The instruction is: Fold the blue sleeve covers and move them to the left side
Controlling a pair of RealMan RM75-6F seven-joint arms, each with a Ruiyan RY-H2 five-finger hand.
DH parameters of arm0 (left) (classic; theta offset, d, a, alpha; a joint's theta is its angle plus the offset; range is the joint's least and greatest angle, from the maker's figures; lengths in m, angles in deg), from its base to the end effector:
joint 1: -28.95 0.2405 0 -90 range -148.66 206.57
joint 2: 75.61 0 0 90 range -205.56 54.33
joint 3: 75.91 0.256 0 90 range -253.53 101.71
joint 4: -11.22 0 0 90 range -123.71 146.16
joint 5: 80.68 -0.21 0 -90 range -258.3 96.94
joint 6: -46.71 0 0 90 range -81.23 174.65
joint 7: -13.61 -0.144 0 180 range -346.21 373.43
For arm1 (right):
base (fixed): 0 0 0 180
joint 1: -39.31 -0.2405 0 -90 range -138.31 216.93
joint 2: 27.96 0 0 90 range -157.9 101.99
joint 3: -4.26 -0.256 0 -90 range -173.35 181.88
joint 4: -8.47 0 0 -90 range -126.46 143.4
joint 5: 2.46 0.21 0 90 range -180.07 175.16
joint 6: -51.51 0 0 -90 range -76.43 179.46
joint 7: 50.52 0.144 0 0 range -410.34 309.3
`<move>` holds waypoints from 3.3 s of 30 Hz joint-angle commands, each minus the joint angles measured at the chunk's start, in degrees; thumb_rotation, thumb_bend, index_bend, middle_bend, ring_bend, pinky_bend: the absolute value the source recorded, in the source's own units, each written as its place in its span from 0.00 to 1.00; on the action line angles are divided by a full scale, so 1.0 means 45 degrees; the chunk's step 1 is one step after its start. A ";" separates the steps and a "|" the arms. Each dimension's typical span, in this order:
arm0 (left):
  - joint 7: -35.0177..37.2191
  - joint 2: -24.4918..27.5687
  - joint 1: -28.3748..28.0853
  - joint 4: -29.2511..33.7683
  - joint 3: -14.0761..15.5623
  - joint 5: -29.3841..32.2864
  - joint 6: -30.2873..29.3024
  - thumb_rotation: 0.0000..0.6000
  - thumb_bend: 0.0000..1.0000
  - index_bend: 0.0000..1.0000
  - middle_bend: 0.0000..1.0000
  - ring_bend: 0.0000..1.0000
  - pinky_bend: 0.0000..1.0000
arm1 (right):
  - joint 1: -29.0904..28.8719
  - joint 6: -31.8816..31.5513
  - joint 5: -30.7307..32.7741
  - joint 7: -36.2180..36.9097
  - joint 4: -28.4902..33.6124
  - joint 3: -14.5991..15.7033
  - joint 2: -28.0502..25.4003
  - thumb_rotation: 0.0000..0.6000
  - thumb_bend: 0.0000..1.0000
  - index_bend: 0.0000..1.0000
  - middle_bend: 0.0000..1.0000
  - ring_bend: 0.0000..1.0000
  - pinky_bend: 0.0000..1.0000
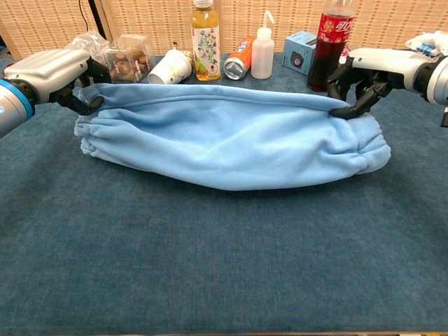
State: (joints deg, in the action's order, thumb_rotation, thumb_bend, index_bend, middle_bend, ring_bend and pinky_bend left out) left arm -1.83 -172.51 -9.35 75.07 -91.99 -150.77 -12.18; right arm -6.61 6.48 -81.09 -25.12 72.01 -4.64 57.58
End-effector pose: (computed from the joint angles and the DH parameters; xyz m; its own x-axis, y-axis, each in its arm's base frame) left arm -0.1984 0.3822 -0.0038 0.4731 0.0618 0.8788 0.8654 -0.2194 -0.4505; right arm -0.1991 -0.4075 0.0219 0.1999 -0.3810 0.9027 -0.9534 -0.2881 0.0896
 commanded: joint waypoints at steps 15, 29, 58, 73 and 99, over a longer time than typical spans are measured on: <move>0.0063 -0.0223 -0.0239 -0.0311 0.0291 0.0236 0.0092 1.00 0.38 0.00 0.00 0.00 0.00 | 0.0092 0.0287 0.0633 -0.1393 -0.0083 -0.0082 -0.0321 1.00 0.00 0.00 0.00 0.00 0.09; -0.0821 0.2403 0.0752 0.3528 0.0452 0.0454 -0.1116 1.00 0.15 0.00 0.00 0.00 0.00 | 0.1481 -0.2120 -0.0095 -0.2595 0.3308 -0.0030 -0.3020 1.00 0.00 0.00 0.00 0.00 0.08; 0.1055 0.6739 0.5222 0.8567 0.2202 0.0016 -0.4926 1.00 0.00 0.00 0.00 0.00 0.00 | 0.2258 -0.8245 -0.7198 -0.1841 -0.3059 0.3105 -0.0488 1.00 0.00 0.14 0.00 0.00 0.09; 0.1910 0.6991 0.5375 0.8319 0.1990 0.0075 -0.4540 1.00 0.00 0.00 0.00 0.00 0.00 | 0.1338 -0.7779 -0.7847 -0.2972 -0.3005 0.3486 0.0437 1.00 0.00 0.14 0.00 0.00 0.07; 0.2332 0.7041 0.5517 0.8213 0.1857 -0.0068 -0.4240 1.00 0.00 0.00 0.00 0.00 0.00 | 0.1135 -0.6853 -0.6428 -0.1097 -0.6184 0.3598 0.2503 1.00 0.53 0.52 0.35 0.25 0.39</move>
State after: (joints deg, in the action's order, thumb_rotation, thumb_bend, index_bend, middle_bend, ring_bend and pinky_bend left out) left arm 8.66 -140.82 15.47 112.03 -83.64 -151.08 -31.27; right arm -1.85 -23.10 -109.86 -31.29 46.03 11.32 67.54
